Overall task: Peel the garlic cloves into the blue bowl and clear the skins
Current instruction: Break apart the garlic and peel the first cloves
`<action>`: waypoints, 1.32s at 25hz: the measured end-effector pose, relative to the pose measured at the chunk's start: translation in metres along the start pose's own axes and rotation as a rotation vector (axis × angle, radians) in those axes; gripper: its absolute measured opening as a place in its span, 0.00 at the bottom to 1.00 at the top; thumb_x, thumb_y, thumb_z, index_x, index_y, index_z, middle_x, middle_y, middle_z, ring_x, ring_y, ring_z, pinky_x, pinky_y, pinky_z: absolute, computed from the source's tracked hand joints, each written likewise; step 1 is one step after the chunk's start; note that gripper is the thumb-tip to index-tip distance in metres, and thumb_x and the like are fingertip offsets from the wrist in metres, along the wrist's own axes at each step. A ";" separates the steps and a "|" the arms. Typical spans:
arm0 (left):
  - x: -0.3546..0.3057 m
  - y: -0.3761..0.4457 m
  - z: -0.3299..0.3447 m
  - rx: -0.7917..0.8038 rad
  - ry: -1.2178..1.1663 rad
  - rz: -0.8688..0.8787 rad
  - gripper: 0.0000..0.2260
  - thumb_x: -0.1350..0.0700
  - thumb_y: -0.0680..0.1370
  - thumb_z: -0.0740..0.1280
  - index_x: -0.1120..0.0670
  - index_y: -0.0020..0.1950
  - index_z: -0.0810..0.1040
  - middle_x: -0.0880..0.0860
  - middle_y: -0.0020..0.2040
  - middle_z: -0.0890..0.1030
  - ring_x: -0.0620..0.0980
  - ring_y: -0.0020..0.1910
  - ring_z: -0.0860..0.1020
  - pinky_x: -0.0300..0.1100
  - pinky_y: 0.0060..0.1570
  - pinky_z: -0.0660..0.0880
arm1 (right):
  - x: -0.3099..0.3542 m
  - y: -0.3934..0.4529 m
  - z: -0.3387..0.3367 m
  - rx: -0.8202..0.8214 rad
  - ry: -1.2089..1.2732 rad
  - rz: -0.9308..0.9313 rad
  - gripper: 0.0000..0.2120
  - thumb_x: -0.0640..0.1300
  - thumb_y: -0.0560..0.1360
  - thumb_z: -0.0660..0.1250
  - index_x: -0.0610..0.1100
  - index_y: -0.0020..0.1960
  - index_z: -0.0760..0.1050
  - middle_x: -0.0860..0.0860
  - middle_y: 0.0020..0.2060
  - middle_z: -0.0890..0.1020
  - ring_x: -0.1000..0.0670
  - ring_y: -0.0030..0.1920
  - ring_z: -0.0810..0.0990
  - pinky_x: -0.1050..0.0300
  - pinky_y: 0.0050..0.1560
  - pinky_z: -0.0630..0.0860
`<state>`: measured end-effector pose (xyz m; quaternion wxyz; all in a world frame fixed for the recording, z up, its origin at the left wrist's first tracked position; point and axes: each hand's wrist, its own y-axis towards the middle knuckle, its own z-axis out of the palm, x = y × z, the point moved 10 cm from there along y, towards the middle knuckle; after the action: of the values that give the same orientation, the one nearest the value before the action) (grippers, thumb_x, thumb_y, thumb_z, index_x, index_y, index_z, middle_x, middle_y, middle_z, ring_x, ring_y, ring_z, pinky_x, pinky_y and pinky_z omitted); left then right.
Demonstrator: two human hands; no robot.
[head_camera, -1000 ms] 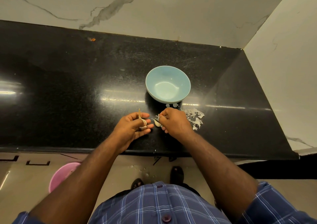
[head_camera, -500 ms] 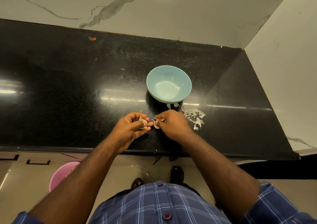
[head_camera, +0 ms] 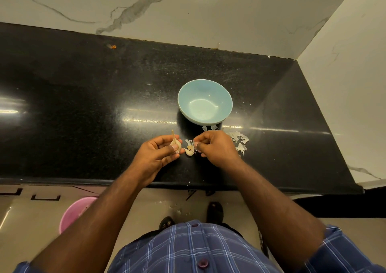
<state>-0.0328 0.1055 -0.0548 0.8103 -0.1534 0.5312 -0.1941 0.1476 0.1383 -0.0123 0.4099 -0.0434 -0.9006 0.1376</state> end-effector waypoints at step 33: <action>-0.015 0.001 0.010 -0.074 0.123 0.133 0.09 0.66 0.78 0.70 0.61 0.58 0.81 0.59 0.51 0.87 0.56 0.53 0.86 0.44 0.52 0.83 | 0.003 -0.004 0.011 0.036 0.446 0.066 0.08 0.33 0.77 0.71 0.43 0.53 0.83 0.47 0.44 0.87 0.50 0.46 0.86 0.52 0.53 0.84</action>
<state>-0.0286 0.1137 -0.0388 0.7811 -0.1356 0.5957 -0.1290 0.1371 0.1331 -0.0163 0.5948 -0.0948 -0.7832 0.1542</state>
